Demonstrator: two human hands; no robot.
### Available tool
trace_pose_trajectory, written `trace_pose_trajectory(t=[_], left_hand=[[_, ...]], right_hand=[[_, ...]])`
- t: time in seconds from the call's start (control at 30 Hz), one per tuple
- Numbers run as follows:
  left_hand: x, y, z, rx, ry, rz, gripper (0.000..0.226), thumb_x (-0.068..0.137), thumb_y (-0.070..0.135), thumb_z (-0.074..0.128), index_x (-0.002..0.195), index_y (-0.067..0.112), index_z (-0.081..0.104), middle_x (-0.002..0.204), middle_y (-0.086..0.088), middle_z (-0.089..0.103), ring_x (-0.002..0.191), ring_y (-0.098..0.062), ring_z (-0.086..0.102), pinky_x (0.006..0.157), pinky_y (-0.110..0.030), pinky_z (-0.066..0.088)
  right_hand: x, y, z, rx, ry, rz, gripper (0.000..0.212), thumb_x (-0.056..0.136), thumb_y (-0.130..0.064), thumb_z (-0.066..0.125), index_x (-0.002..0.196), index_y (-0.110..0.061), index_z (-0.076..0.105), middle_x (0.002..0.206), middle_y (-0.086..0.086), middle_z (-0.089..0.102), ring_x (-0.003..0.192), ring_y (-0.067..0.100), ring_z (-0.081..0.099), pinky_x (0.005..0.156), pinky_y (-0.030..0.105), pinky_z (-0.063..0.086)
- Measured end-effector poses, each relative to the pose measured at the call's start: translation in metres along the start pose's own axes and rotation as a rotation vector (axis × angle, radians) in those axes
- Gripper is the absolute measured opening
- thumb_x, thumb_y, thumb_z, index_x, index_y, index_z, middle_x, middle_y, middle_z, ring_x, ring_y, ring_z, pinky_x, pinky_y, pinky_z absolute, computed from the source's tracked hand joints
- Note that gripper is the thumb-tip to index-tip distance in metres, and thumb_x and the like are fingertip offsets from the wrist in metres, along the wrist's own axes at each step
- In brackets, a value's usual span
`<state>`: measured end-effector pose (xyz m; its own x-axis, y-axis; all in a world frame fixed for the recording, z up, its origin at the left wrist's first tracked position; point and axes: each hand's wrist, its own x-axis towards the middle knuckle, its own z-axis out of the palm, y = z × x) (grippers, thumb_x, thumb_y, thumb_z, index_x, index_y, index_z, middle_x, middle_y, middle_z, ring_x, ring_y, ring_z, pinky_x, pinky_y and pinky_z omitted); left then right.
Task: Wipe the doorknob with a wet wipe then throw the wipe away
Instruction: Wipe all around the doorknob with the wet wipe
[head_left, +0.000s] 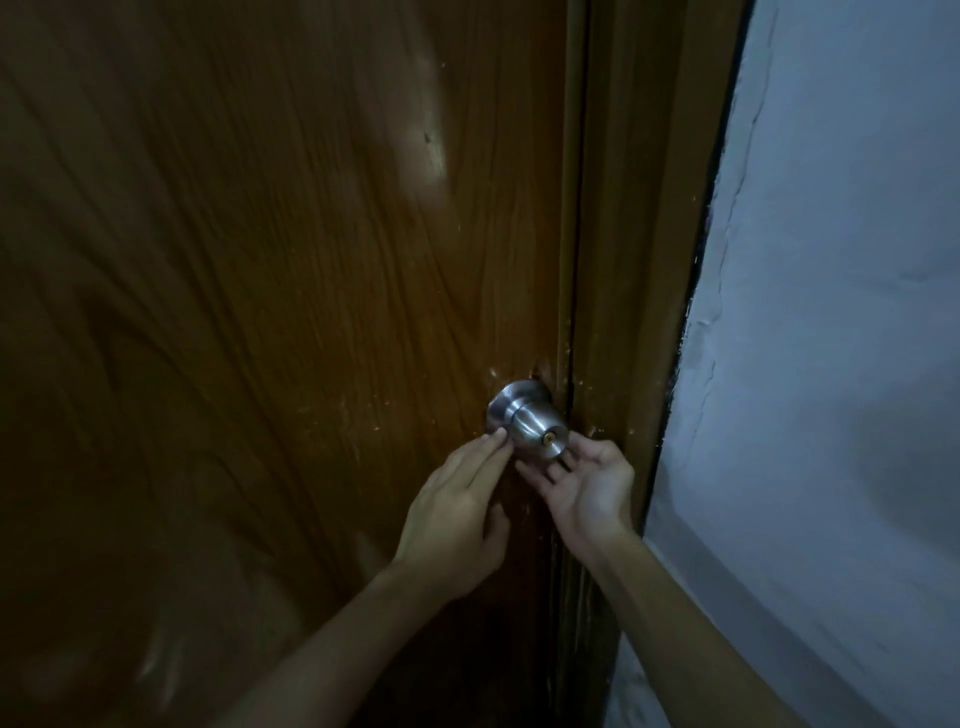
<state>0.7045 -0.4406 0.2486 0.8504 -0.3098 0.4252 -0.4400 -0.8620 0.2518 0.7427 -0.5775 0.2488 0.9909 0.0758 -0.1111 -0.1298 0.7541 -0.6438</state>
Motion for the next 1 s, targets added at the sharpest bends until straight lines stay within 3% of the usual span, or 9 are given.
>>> trace_pose_trajectory(t=[0.07, 0.17, 0.27, 0.37, 0.5, 0.67, 0.8, 0.93, 1.0], left_hand=[[0.005, 0.001, -0.003, -0.057, 0.085, -0.02, 0.066, 0.082, 0.01, 0.056, 0.141, 0.017, 0.026, 0.15, 0.002, 0.029, 0.136, -0.003, 0.017, 0.114, -0.027, 0.024], [0.011, 0.003, -0.007, -0.105, 0.14, -0.041, 0.072, 0.082, 0.01, 0.057, 0.143, 0.017, 0.019, 0.152, 0.005, 0.022, 0.136, 0.0, 0.012, 0.111, -0.019, 0.018], [0.013, 0.005, -0.01, -0.13, 0.117, -0.06, 0.075, 0.082, 0.012, 0.057, 0.144, 0.018, 0.014, 0.153, 0.006, 0.017, 0.134, 0.004, 0.007, 0.11, -0.016, 0.014], [0.013, 0.004, -0.011, -0.14, 0.094, -0.065, 0.076, 0.083, 0.013, 0.057, 0.144, 0.021, 0.012, 0.153, 0.008, 0.014, 0.134, 0.005, 0.006, 0.111, -0.017, 0.015], [0.012, 0.003, -0.013, -0.126, 0.065, -0.058, 0.077, 0.083, 0.014, 0.057, 0.144, 0.026, 0.011, 0.154, 0.009, 0.012, 0.134, 0.004, 0.005, 0.112, -0.02, 0.015], [0.013, 0.006, -0.016, -0.168, 0.06, -0.066, 0.082, 0.083, 0.013, 0.058, 0.144, 0.025, 0.005, 0.153, 0.008, 0.018, 0.13, 0.009, 0.007, 0.106, -0.008, 0.008], [0.014, 0.007, -0.019, -0.265, 0.057, -0.133, 0.086, 0.083, 0.014, 0.059, 0.144, 0.026, 0.001, 0.152, 0.01, 0.022, 0.134, 0.005, 0.015, 0.109, -0.018, 0.018], [0.012, 0.008, -0.021, -0.272, 0.018, -0.128, 0.088, 0.082, 0.014, 0.06, 0.144, 0.026, -0.001, 0.151, 0.012, 0.023, 0.133, 0.007, 0.015, 0.11, -0.02, 0.02], [0.013, 0.008, -0.021, -0.297, 0.014, -0.145, 0.09, 0.081, 0.013, 0.061, 0.144, 0.027, -0.002, 0.152, 0.012, 0.022, 0.136, 0.002, 0.017, 0.114, -0.025, 0.022]], right_hand=[[-0.002, -0.004, 0.004, -0.132, 0.0, -0.085, 0.03, 0.094, -0.02, 0.03, 0.1, -0.006, 0.055, 0.105, 0.014, 0.061, 0.101, 0.029, 0.059, 0.083, 0.043, 0.049], [-0.004, -0.003, 0.007, -0.366, -0.044, -0.184, 0.031, 0.097, -0.025, 0.027, 0.102, -0.017, 0.056, 0.106, 0.005, 0.062, 0.101, 0.02, 0.058, 0.086, 0.043, 0.047], [-0.002, 0.0, 0.006, -0.561, -0.057, -0.26, 0.035, 0.097, -0.027, 0.026, 0.115, -0.019, 0.055, 0.115, 0.007, 0.06, 0.104, 0.018, 0.057, 0.087, 0.039, 0.048], [-0.001, -0.005, 0.007, -0.719, -0.06, -0.323, 0.035, 0.097, -0.029, 0.026, 0.111, -0.024, 0.058, 0.111, 0.004, 0.063, 0.103, 0.016, 0.058, 0.089, 0.037, 0.047], [0.0, -0.018, 0.013, -1.071, -0.095, -0.494, 0.037, 0.098, -0.024, 0.025, 0.107, -0.018, 0.06, 0.102, 0.003, 0.064, 0.093, 0.009, 0.057, 0.083, 0.027, 0.045], [0.012, -0.029, 0.025, -1.499, -0.232, -0.696, 0.036, 0.087, -0.026, 0.026, 0.092, -0.01, 0.058, 0.1, 0.008, 0.058, 0.086, 0.013, 0.052, 0.08, 0.032, 0.045], [0.005, -0.036, 0.018, -1.531, -0.318, -0.747, 0.028, 0.09, -0.022, 0.033, 0.099, -0.011, 0.057, 0.1, -0.001, 0.051, 0.089, 0.01, 0.049, 0.075, 0.013, 0.037], [0.005, -0.028, 0.022, -1.48, -0.177, -0.597, 0.024, 0.094, -0.019, 0.036, 0.107, -0.005, 0.051, 0.106, 0.008, 0.05, 0.089, 0.016, 0.051, 0.065, 0.017, 0.036], [0.005, -0.026, 0.027, -1.568, -0.182, -0.677, 0.022, 0.094, -0.019, 0.036, 0.106, -0.007, 0.05, 0.109, 0.01, 0.05, 0.092, 0.017, 0.05, 0.069, 0.019, 0.036]])
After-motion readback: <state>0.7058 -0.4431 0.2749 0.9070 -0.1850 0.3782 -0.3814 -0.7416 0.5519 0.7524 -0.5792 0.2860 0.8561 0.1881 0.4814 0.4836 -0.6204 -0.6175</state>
